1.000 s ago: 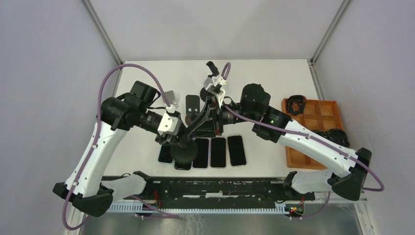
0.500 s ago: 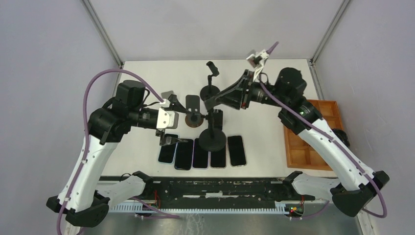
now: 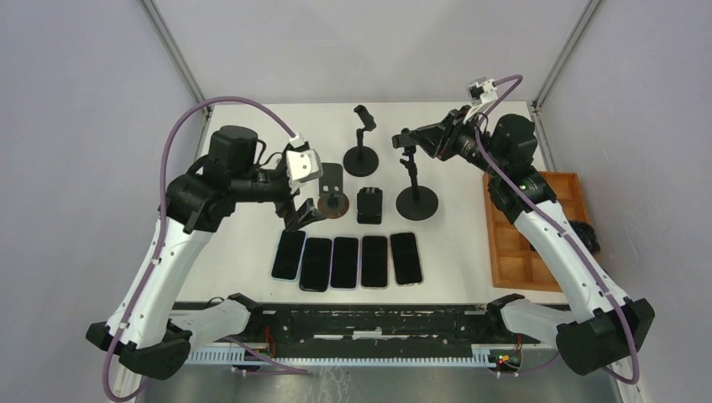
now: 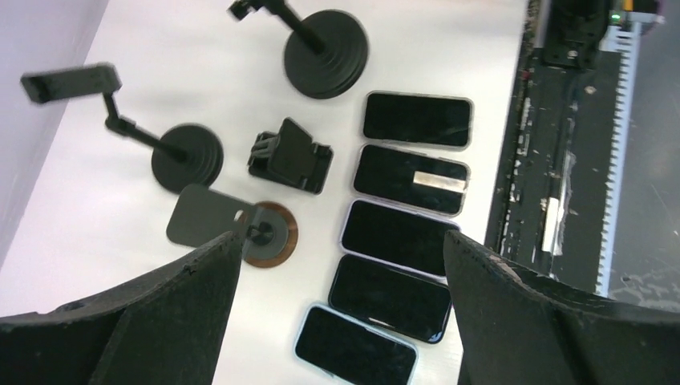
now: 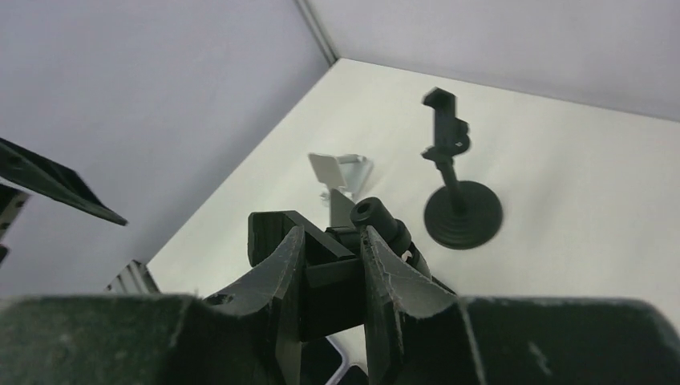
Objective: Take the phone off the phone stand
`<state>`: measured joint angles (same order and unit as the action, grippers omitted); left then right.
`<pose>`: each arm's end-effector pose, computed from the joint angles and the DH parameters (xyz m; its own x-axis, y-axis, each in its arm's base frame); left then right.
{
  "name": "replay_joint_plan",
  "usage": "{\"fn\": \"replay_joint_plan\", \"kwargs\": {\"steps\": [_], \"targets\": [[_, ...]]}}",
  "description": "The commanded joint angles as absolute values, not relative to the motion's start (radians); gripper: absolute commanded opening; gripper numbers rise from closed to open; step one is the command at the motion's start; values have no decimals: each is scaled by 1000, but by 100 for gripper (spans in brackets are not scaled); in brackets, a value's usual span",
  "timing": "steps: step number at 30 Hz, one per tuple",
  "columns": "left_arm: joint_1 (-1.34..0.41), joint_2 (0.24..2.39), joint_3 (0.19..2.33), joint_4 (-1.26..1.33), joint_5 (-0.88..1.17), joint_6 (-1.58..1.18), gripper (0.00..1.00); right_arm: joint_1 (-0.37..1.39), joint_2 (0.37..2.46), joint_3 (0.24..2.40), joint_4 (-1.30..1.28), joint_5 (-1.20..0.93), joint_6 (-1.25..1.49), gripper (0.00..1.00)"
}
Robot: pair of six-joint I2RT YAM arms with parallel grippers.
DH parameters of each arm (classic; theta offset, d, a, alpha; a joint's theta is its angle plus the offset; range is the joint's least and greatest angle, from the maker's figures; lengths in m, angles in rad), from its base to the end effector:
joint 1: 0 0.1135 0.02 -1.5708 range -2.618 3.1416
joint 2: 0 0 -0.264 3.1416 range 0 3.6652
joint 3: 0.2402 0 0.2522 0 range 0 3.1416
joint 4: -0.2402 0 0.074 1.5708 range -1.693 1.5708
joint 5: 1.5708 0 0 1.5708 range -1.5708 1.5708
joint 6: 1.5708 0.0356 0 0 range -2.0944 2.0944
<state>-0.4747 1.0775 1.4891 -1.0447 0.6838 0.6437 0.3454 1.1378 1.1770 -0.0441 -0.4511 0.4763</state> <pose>0.1475 -0.1011 0.4389 0.0636 0.4904 -0.8692 0.9616 0.2030 0.1849 0.2372 0.1018 0.4222 -0.3319 0.3191 -0.8877 -0.6332 0.6222 0.4604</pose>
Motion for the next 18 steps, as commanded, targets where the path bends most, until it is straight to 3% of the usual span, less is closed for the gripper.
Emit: {"fn": "replay_joint_plan", "kwargs": {"steps": [1, 8, 18], "targets": [[-473, 1113, 1456, -945, 499, 423, 100, 307, 1152, 1102, 295, -324, 399, 0], [-440, 1092, 1297, -811, 400, 314, 100, 266, 1296, 1057, 564, -321, 438, 0], [-304, 1103, 1270, -760, 426, 298, 100, 247, 1384, 892, 911, -295, 492, 0]]}}
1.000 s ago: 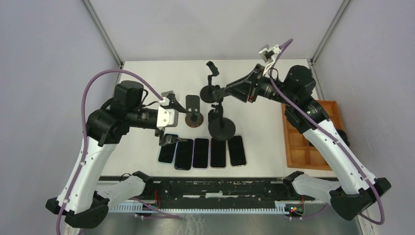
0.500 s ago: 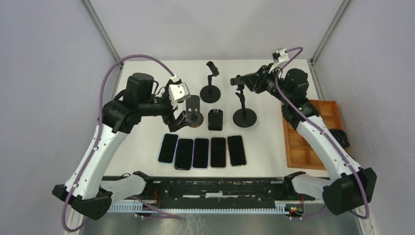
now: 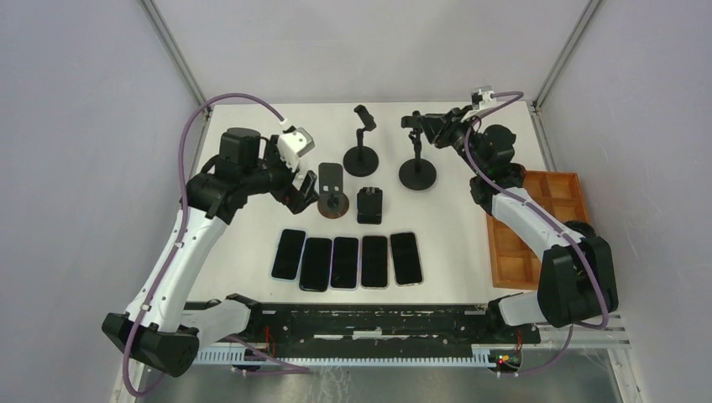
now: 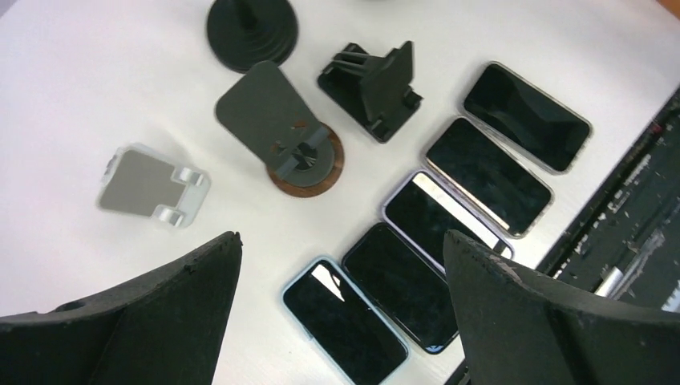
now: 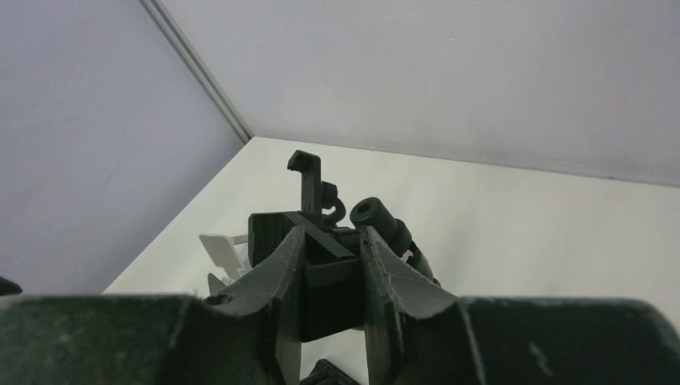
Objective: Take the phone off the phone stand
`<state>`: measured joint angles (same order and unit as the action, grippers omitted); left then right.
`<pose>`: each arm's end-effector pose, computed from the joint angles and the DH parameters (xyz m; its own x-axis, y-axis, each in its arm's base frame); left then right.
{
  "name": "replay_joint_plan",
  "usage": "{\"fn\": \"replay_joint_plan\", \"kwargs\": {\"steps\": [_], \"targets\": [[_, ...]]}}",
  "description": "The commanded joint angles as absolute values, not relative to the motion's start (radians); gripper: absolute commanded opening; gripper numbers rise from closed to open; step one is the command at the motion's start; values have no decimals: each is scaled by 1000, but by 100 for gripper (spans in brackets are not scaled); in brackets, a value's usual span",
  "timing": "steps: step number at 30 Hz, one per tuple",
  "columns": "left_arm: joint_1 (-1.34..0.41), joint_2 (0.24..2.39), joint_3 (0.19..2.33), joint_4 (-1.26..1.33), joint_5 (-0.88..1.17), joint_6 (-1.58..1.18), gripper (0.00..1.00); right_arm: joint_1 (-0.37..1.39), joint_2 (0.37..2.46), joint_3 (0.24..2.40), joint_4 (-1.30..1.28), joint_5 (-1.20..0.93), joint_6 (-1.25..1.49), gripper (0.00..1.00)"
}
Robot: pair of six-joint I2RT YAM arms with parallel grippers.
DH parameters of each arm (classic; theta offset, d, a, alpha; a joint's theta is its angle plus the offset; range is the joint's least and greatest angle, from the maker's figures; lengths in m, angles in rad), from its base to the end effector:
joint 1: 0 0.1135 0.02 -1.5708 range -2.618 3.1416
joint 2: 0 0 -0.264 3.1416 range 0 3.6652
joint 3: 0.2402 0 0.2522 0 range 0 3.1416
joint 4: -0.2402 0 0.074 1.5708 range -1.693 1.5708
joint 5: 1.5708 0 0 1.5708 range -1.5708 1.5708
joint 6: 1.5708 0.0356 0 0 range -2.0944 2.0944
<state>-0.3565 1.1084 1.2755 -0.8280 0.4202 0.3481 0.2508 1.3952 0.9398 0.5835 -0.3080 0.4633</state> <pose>0.1991 -0.0896 0.3843 -0.3291 0.4549 -0.8275 0.7794 0.6255 0.0339 0.3144 0.0917 0.3334 -0.1251 0.4076 -0.9046 -0.5274 0.7449 0.4086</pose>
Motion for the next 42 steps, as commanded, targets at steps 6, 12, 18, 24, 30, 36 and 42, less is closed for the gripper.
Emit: {"fn": "replay_joint_plan", "kwargs": {"steps": [6, 12, 18, 24, 30, 36, 42], "targets": [[-201, 1100, 1292, -733, 388, 284, 100, 246, 1347, 736, 940, -277, 457, 6], [-164, 1076, 1231, -623, 354, 283, 100, 247, 1244, 697, 722, -271, 347, 96], [-102, 1126, 1168, -459, 362, 280, 100, 247, 1051, 699, 453, -89, 231, 98], [-52, 1168, 852, -163, 373, 242, 100, 246, 805, 578, 301, 223, 186, 98], [-41, 1217, 584, 297, 335, 174, 100, 247, 587, 210, 505, 751, 107, 98], [-20, 1352, 483, 571, 337, 128, 100, 244, 718, 7, 756, 881, 8, 98], [-2, 1434, 440, 733, 339, 124, 100, 239, 975, -110, 1070, 874, -25, 98]]}}
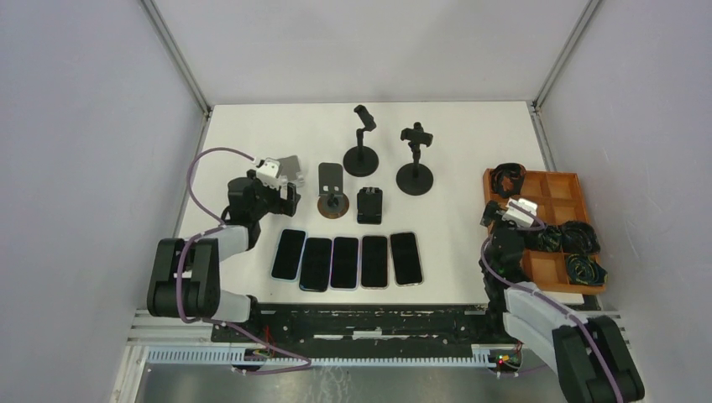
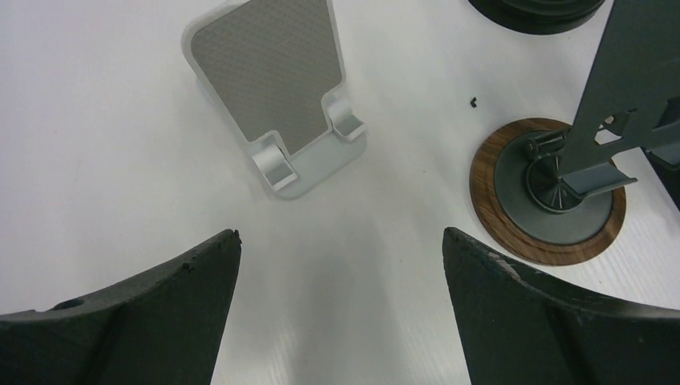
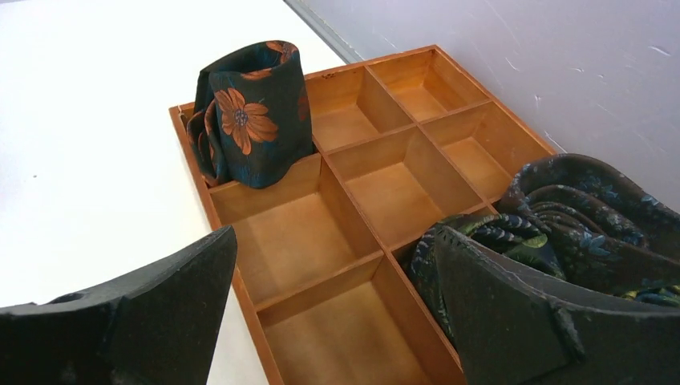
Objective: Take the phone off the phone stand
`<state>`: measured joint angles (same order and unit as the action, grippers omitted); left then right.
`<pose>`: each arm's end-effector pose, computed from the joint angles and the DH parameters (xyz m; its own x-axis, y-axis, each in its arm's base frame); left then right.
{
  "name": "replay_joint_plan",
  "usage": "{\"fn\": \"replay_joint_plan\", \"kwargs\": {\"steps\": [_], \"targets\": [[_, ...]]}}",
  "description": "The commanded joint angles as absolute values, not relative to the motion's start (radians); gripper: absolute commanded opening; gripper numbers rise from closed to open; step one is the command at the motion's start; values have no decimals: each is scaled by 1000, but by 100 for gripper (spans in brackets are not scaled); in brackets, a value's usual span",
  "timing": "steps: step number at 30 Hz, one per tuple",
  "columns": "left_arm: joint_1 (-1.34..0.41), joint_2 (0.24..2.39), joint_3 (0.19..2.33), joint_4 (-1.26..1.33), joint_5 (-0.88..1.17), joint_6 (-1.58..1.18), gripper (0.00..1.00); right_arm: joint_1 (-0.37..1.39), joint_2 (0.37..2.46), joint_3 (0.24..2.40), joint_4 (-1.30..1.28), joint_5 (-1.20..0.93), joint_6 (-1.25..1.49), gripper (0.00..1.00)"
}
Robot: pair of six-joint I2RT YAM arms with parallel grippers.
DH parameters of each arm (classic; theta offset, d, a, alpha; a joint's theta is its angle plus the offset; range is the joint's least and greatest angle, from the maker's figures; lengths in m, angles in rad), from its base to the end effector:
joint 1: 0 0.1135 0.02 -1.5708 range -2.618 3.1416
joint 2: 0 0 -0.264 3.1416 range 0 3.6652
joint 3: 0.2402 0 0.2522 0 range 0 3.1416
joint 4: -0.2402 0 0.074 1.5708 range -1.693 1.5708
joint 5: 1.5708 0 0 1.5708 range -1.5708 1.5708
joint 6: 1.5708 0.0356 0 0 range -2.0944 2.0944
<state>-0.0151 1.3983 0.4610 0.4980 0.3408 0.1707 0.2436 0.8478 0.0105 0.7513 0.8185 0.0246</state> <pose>0.2652 -0.0159 0.1659 -0.3653 0.1656 -0.9160 0.3843 0.9231 0.0137 0.1536 0.0114 0.1612 -0.0700 -0.0001 -0.9975 0.5430 0.8388 -0.0382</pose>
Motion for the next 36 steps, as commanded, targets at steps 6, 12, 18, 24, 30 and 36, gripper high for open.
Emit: {"fn": "replay_joint_plan", "kwargs": {"steps": [6, 12, 18, 24, 30, 36], "targets": [[47, 1479, 346, 932, 359, 99, 100, 228, 1178, -137, 1317, 858, -84, 98], [61, 1475, 287, 1040, 305, 62, 100, 198, 1272, -101, 1348, 752, -109, 98], [56, 1548, 166, 1333, 245, 25, 100, 194, 1380, -171, 1597, 510, -217, 98], [54, 1522, 212, 1210, 237, 38, 100, 120, 1362, -100, 1421, 433, -152, 98], [54, 1530, 208, 1238, 239, 30, 100, 120, 1363, -105, 1433, 433, -157, 98], [53, 1534, 212, 1232, 240, 31, 100, 121, 1363, -106, 1433, 433, -156, 98]]}}
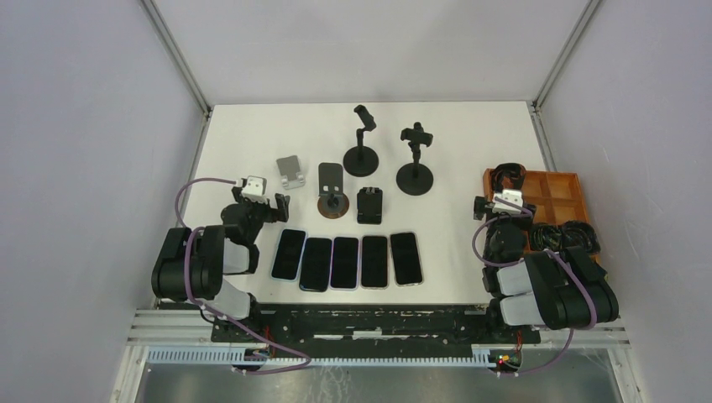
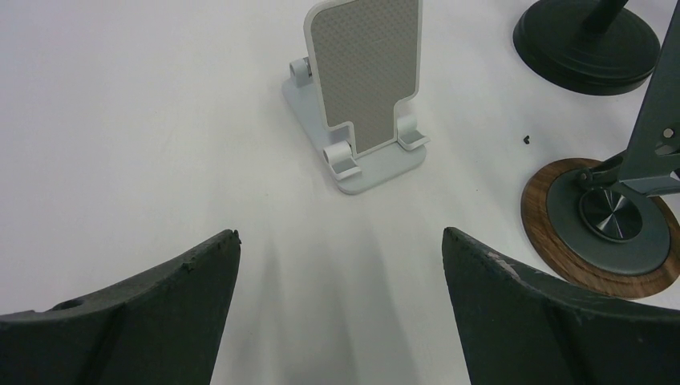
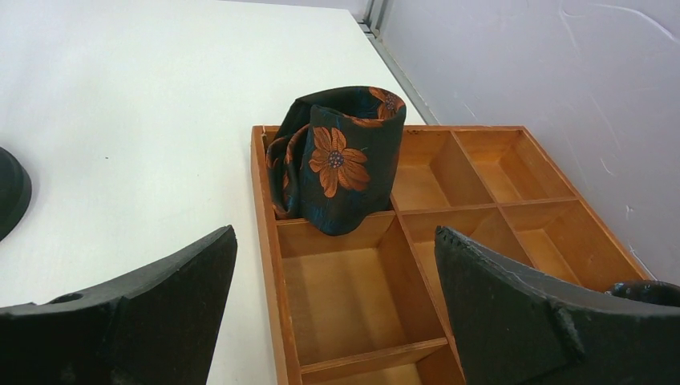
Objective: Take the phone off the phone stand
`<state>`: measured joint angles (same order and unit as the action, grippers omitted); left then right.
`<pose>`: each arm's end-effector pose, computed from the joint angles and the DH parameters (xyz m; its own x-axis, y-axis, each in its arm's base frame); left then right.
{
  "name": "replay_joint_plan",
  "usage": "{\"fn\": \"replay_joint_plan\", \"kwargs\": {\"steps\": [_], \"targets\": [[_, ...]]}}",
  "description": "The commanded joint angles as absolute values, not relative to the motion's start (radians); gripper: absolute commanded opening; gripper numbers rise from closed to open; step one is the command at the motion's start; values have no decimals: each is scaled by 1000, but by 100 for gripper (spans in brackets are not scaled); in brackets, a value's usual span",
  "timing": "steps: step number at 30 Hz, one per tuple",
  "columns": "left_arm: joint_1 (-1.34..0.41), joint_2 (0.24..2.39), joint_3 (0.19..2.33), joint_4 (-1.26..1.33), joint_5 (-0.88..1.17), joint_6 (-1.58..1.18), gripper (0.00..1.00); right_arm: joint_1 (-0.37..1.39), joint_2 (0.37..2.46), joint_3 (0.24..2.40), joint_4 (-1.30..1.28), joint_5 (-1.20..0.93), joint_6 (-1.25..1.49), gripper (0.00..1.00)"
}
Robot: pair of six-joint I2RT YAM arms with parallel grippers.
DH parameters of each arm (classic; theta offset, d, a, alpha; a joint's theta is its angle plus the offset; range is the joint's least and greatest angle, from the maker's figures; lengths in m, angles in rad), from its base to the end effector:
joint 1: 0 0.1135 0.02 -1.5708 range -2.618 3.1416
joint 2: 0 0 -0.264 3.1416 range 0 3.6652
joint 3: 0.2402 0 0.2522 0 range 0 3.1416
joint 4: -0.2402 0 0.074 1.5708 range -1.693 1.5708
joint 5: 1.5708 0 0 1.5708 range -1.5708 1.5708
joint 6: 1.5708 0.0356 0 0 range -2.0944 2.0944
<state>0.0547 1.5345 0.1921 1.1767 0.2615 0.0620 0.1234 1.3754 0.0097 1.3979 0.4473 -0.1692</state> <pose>0.2314 0.0035 0.1344 -0.1519 0.0516 -0.9871 0.2116 0.9772 0.0186 0.1839 0.0073 0.1483 -0.0221 -0.1557 -0.9876 0.3189 0.9351 -0.1546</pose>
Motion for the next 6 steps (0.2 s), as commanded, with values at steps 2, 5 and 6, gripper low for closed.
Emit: {"fn": "replay_joint_plan", "kwargs": {"steps": [2, 5, 6], "targets": [[54, 1537, 216, 1228, 240, 31, 100, 121, 1364, -105, 1434, 432, -156, 98], [54, 1537, 215, 1230, 241, 30, 100, 119, 1364, -105, 1434, 433, -156, 98], [54, 1534, 214, 1227, 242, 31, 100, 120, 1363, -104, 1434, 433, -156, 98]]}}
